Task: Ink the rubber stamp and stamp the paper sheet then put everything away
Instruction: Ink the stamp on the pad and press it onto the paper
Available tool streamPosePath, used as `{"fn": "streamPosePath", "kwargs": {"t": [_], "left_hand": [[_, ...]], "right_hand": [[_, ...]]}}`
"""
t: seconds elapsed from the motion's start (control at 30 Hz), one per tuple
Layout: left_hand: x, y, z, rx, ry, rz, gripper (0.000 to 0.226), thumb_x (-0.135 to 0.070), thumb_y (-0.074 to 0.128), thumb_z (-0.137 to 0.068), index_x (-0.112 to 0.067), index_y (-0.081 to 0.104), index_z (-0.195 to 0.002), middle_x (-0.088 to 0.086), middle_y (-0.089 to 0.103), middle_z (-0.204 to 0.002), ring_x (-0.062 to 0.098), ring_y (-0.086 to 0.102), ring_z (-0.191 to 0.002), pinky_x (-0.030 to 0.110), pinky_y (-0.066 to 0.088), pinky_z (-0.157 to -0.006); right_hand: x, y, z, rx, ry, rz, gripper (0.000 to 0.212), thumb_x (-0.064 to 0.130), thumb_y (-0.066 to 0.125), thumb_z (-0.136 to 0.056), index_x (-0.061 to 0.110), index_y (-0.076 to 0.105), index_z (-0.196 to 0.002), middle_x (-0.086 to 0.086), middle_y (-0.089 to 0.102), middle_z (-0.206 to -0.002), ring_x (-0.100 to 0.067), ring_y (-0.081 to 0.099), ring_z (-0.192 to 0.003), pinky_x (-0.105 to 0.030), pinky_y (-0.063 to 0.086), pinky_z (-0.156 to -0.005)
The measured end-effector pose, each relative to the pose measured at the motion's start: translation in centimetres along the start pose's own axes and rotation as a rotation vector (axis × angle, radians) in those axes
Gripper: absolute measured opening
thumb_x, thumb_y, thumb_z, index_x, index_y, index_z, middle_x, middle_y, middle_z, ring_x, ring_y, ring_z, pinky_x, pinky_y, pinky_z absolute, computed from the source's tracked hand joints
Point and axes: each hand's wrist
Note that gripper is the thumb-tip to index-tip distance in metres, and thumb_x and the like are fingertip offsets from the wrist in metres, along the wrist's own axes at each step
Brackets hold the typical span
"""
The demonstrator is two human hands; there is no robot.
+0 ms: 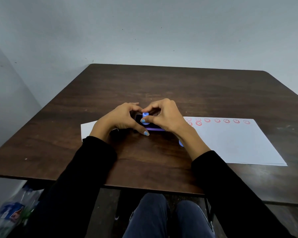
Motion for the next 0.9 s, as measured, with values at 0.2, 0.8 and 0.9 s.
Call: {"fn": "streamPosePath", "kwargs": {"t": [0.2, 0.8, 0.9], "left_hand": [[0.13, -0.01, -0.05, -0.008, 0.009, 0.012, 0.065, -0.036, 0.089, -0.040, -0.038, 0.064, -0.101, -0.003, 0.032, -0.151, 0.018, 0.026, -0.139, 0.041, 0.027, -0.109], [-0.21, 0.00, 0.27, -0.010, 0.025, 0.023, 0.061, -0.033, 0.089, -0.042, -0.043, 0.062, -0.095, -0.001, 0.032, -0.151, 0.016, 0.026, -0.139, 0.040, 0.026, -0.110], [-0.07, 0.01, 0.13, -0.005, 0.025, 0.022, 0.061, -0.035, 0.088, -0.040, -0.038, 0.065, -0.097, -0.001, 0.033, -0.151, 0.015, 0.025, -0.139, 0.037, 0.025, -0.107]], "right_hand": [[0.14, 0.15, -0.28, 0.012, 0.021, 0.003, 0.024, 0.016, 0.085, -0.063, 0.011, 0.074, -0.084, -0.007, 0.074, -0.084, -0.011, 0.066, -0.073, -0.018, 0.052, -0.070], [0.43, 0.34, -0.48, 0.007, 0.095, 0.039, 0.025, 0.020, 0.088, -0.058, 0.010, 0.071, -0.074, -0.009, 0.072, -0.072, -0.013, 0.064, -0.069, -0.022, 0.053, -0.065], [0.60, 0.23, -0.25, 0.043, 0.078, 0.023, 0.020, 0.014, 0.085, -0.063, 0.013, 0.073, -0.079, -0.005, 0.072, -0.075, -0.004, 0.061, -0.062, -0.012, 0.049, -0.060]]}}
Point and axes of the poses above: each hand's wrist, its own z-axis away from the middle knuckle, its own y-axis out of the palm, x = y × z
